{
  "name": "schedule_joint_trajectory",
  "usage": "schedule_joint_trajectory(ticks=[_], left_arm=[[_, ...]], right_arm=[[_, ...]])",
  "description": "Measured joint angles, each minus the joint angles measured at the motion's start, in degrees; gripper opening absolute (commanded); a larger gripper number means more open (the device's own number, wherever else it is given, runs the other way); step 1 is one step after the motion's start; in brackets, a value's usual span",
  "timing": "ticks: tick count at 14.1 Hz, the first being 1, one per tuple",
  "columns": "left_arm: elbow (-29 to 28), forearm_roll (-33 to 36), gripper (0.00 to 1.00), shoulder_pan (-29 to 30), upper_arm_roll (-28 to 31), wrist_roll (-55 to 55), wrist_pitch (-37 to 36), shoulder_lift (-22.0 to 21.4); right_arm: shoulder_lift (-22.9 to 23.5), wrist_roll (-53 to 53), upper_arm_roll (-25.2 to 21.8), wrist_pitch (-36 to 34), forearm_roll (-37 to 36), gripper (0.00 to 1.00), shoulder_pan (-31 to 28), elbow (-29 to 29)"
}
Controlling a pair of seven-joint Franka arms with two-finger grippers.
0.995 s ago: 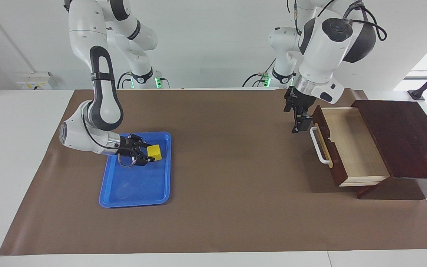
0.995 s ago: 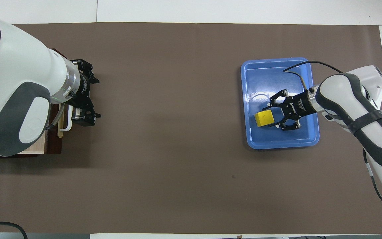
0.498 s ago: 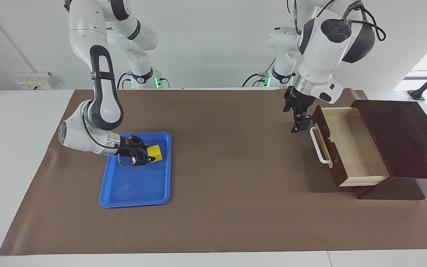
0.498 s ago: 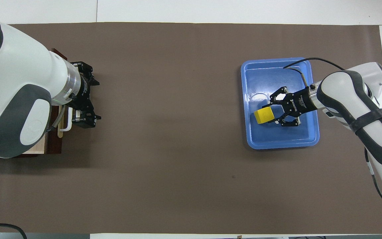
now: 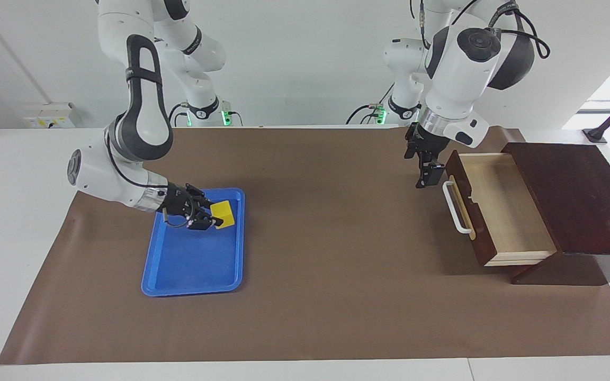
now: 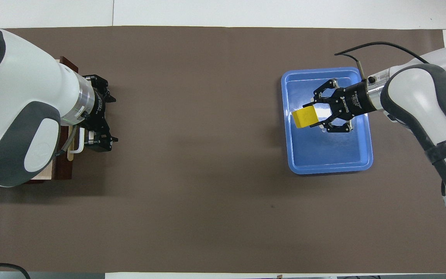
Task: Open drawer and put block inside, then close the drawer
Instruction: 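Carry the block with the right gripper while the left gripper reaches toward it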
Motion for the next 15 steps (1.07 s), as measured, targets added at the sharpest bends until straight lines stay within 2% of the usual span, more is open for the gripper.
schedule_joint_trajectory(ticks=[3, 6, 10, 12, 15], left_arm=[[-0.03, 0.00, 1.00, 0.00, 0.00, -2.19, 0.10, 0.00], [-0.28, 0.00, 1.00, -0.61, 0.00, -6.21, 0.23, 0.02], [-1.36, 0.00, 1.00, -6.98, -0.07, -14.88, 3.02, 1.26], [-1.46, 0.02, 1.00, -10.52, -0.11, -18.90, 4.50, 2.16], [-1.51, 0.02, 1.00, -13.57, -0.11, -23.12, 6.12, 3.72]], right_arm=[[-0.72, 13.20, 0.17, 0.78, -0.03, 0.00, 7.76, 4.06], [-0.64, 23.61, 0.28, 5.97, -0.02, 0.00, 14.67, 5.84], [0.06, 33.76, 0.35, 14.04, -0.01, 0.00, 24.24, 6.02], [0.41, 37.13, 0.34, 16.64, -0.01, 0.00, 27.14, 6.02], [0.71, 38.99, 0.13, 16.95, 0.10, 0.00, 27.57, 6.00]])
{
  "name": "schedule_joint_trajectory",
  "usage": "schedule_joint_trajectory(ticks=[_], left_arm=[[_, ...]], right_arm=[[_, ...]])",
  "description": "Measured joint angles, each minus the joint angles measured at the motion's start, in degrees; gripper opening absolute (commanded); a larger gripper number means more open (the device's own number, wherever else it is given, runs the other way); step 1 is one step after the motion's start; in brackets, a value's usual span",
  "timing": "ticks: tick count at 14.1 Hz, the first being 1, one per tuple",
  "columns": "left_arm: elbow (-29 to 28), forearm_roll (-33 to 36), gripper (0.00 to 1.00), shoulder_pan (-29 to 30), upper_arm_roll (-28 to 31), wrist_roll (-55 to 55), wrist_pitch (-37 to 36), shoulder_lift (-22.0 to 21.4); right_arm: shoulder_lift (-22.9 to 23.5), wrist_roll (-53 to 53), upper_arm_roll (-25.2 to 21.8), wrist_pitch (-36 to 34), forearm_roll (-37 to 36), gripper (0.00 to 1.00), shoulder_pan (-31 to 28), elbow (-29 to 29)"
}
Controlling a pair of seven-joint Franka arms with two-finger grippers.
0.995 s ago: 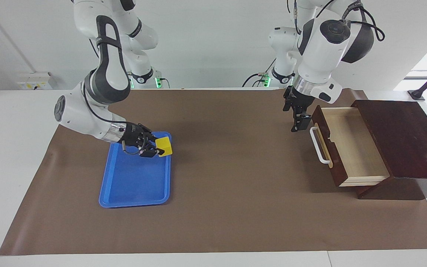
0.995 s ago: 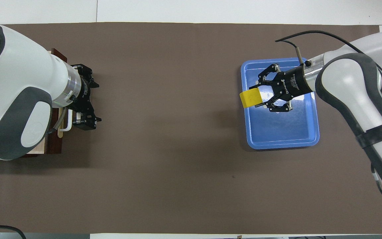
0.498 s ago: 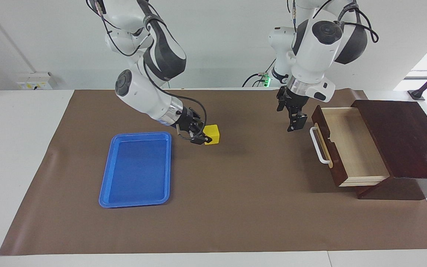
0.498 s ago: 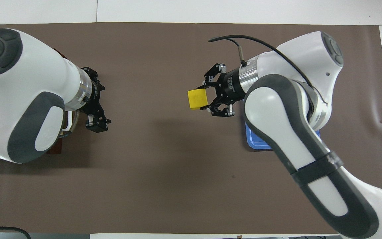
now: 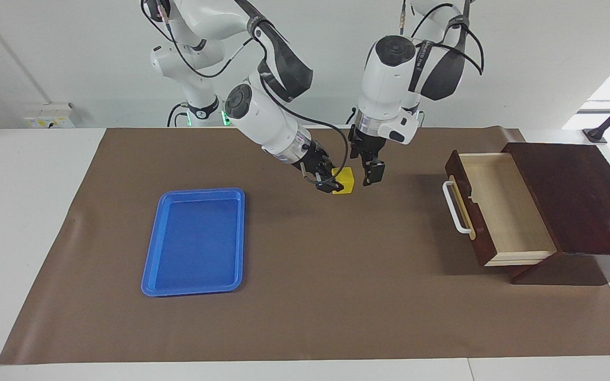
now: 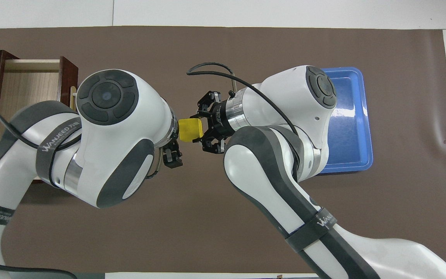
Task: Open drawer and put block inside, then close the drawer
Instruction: 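Carry the block with the right gripper while the left gripper reaches toward it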
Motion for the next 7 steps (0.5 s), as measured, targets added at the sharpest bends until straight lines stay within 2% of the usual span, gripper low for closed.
schedule_joint_trajectory(ticks=[7], left_arm=[[-0.06, 0.07, 1.00, -1.27, 0.14, -1.92, 5.78, 1.22]], right_arm=[[0.13, 0.03, -0.40, -0.01, 0.26, 0.00, -0.27, 0.00]])
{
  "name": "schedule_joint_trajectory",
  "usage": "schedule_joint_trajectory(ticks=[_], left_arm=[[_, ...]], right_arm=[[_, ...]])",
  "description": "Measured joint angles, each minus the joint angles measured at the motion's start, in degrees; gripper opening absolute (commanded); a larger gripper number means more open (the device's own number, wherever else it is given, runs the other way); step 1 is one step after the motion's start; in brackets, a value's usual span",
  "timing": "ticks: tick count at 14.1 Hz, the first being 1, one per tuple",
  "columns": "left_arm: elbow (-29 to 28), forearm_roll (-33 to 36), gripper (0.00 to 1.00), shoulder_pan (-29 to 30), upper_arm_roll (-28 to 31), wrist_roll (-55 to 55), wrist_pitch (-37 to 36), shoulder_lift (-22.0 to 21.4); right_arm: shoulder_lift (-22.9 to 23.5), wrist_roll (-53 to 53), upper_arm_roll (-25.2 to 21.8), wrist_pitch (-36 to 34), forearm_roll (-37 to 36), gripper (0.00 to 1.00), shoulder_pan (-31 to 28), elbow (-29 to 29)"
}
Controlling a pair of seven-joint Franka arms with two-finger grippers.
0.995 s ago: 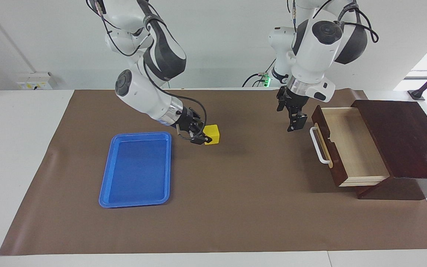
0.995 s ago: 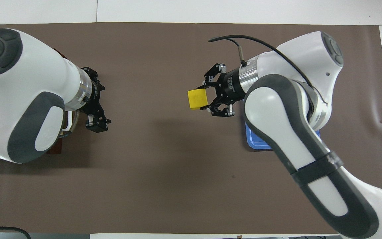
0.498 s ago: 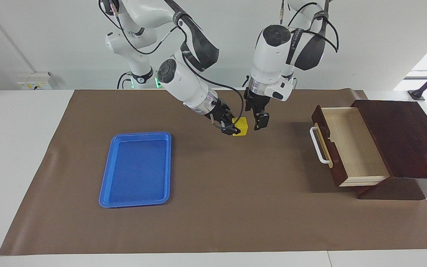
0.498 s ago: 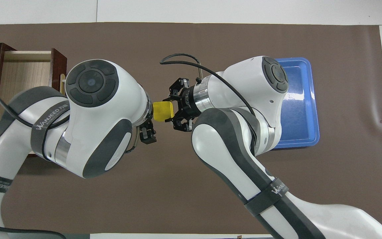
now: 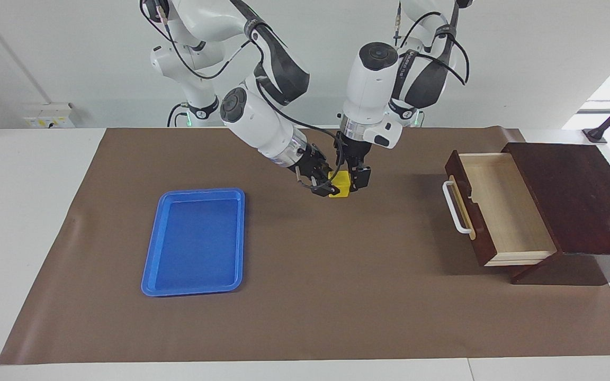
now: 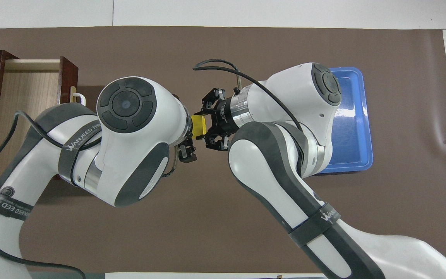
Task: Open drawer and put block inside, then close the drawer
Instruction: 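Carry the block with the right gripper while the left gripper reaches toward it, then grasp the block with the left gripper and open the right gripper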
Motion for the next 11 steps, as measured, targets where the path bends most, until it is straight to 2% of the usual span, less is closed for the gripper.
schedule_joint_trajectory(ticks=[3, 4, 5, 8, 9, 11], left_arm=[[0.00, 0.00, 1.00, 0.00, 0.07, -0.09, 0.64, 0.36], [0.00, 0.00, 0.92, -0.02, 0.06, -0.09, 0.72, 0.65], [0.01, 0.00, 0.70, -0.02, 0.07, -0.10, 0.83, 0.90], [0.07, 0.00, 0.13, -0.05, 0.02, -0.04, 1.48, 1.06], [0.09, 0.28, 0.00, -0.08, 0.00, 0.15, 2.12, 1.08], [0.18, 0.36, 0.00, -0.11, 0.03, 2.03, 2.30, 1.16]], right_arm=[[0.00, 0.00, -0.01, 0.00, 0.01, 0.00, -0.04, 0.07], [0.00, 0.00, -0.02, 0.00, 0.01, 0.00, -0.05, 0.07], [0.00, 0.01, -0.02, 0.00, 0.01, 0.00, -0.07, 0.08], [0.00, 0.01, -0.05, -0.02, 0.01, 0.00, -0.27, 0.17], [-0.02, 0.01, -0.06, -0.44, 0.01, 0.00, -0.33, 0.17], [-0.03, -0.39, -0.10, -0.70, -0.02, 0.00, -0.47, 0.16]])
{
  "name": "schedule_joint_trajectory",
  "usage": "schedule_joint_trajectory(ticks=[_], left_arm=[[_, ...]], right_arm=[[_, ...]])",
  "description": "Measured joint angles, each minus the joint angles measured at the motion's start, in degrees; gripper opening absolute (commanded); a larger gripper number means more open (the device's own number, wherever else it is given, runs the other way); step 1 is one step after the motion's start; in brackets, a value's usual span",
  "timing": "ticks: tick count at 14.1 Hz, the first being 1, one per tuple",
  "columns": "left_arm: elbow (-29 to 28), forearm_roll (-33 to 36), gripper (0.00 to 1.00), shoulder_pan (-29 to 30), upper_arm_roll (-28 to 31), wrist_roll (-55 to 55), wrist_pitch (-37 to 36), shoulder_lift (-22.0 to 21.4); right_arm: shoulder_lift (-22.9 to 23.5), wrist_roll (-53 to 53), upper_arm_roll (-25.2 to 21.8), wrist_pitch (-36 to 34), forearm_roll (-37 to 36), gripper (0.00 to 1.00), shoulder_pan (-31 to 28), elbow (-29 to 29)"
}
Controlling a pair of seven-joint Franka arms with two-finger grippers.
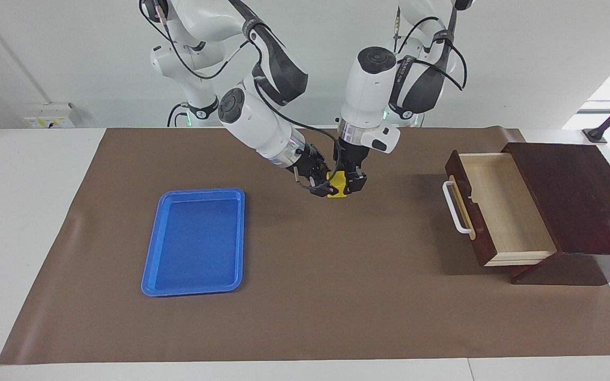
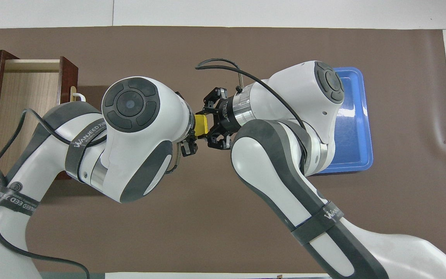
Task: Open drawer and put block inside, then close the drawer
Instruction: 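Grasp the block with the left gripper and open the right gripper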
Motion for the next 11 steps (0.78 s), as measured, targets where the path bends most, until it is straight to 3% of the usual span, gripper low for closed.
schedule_joint_trajectory(ticks=[3, 4, 5, 11], left_arm=[[0.02, 0.00, 0.00, 0.00, 0.00, 0.85, 0.09, 0.02], [0.02, 0.00, 0.00, 0.00, 0.01, 0.95, 0.09, 0.02], [0.02, 0.00, 0.00, -0.01, 0.01, 1.04, 0.08, 0.02], [1.21, 0.03, 0.00, -0.65, 0.16, 3.71, -3.56, -0.03]], right_arm=[[-0.02, 0.04, -0.01, 0.00, 0.00, 0.00, -0.04, 0.00], [-0.02, 0.10, -0.01, 0.00, 0.00, 0.12, -0.04, 0.00], [-0.02, 0.25, -0.01, 0.00, 0.00, 0.99, -0.04, -0.01], [-0.02, 3.13, 0.00, 0.05, 0.02, 1.00, -0.13, 0.60]])
